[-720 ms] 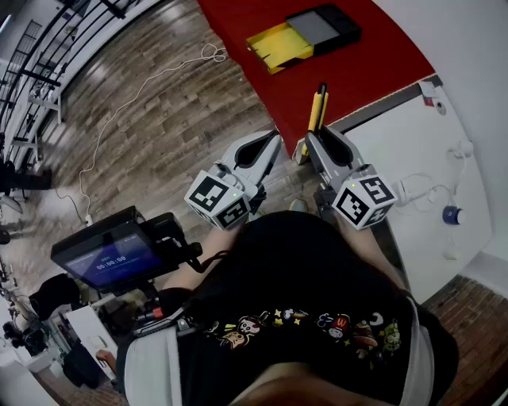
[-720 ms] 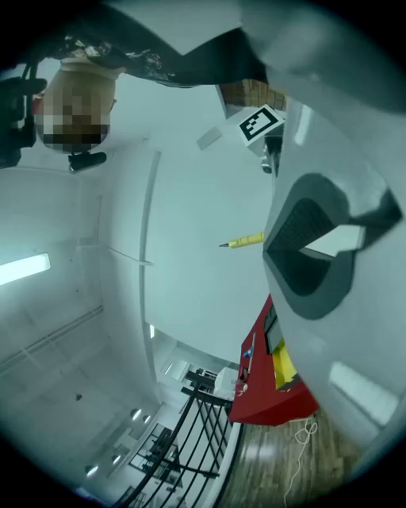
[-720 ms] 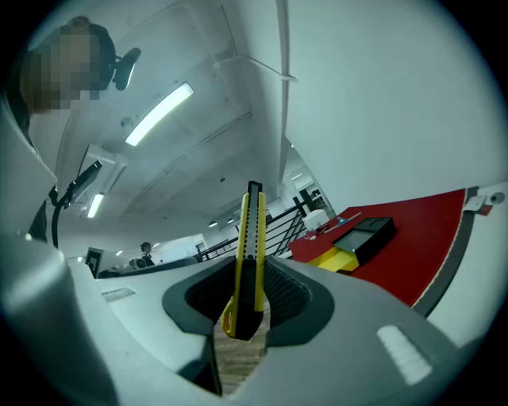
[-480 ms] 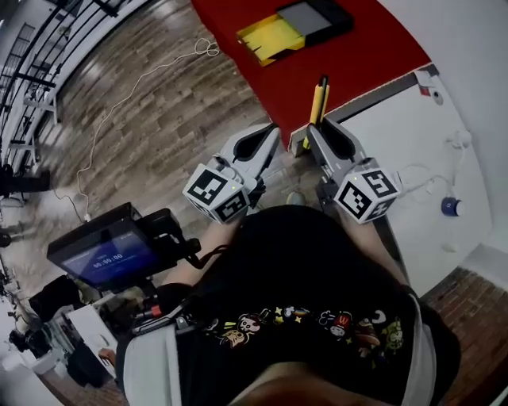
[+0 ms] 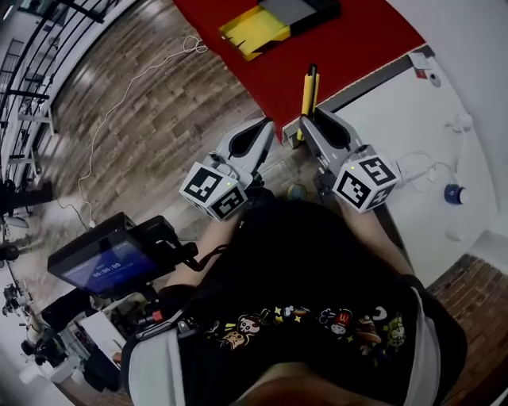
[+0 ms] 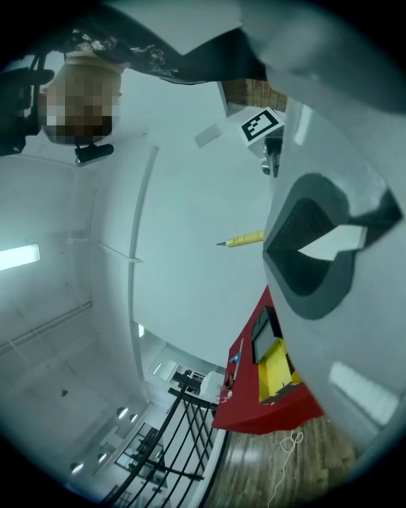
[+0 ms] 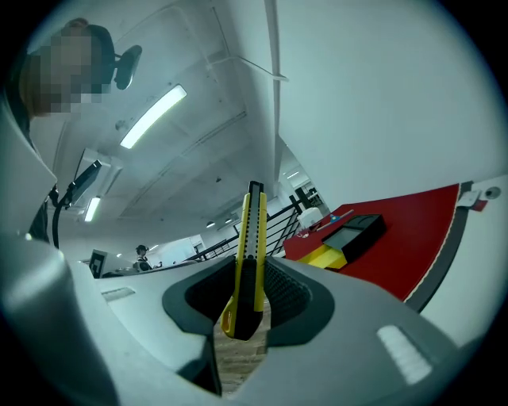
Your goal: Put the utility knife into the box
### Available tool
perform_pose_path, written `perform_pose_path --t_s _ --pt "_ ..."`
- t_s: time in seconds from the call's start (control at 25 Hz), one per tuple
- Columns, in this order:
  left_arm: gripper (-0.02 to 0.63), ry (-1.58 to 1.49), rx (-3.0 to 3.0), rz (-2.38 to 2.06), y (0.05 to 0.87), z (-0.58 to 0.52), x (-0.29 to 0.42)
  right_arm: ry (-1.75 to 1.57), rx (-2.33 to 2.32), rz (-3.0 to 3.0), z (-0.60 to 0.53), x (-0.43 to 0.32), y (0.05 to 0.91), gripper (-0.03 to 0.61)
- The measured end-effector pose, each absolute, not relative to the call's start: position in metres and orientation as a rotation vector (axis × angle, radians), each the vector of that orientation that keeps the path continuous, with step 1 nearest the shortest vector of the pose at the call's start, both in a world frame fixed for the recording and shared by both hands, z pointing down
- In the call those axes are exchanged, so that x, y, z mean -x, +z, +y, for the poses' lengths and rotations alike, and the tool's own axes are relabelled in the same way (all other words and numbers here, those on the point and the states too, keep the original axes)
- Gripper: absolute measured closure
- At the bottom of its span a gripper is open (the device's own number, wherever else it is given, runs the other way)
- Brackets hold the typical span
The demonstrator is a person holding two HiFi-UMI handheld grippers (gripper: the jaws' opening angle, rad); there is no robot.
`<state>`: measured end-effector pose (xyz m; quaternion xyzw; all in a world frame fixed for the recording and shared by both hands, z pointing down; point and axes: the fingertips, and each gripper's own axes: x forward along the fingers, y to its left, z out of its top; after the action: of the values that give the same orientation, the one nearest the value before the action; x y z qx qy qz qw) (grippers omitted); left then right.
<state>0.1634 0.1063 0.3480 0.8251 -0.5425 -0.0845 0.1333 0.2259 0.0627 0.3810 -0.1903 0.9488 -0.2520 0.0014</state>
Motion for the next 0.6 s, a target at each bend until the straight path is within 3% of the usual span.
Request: perform_pose_path --t_s 0.36,0.6 --pt "0.612 -0.266 -2.398 -1.515 0.369 0.051 -0.108 -0.852 0.699 2.971 0.007 -0.179 0.407 0.439" --pt "0.612 -0.286 -2.432 -1.367 0.354 -0.028 -0.005 -0.877 0.885 2.937 -0.057 -0.088 0.394 0.439"
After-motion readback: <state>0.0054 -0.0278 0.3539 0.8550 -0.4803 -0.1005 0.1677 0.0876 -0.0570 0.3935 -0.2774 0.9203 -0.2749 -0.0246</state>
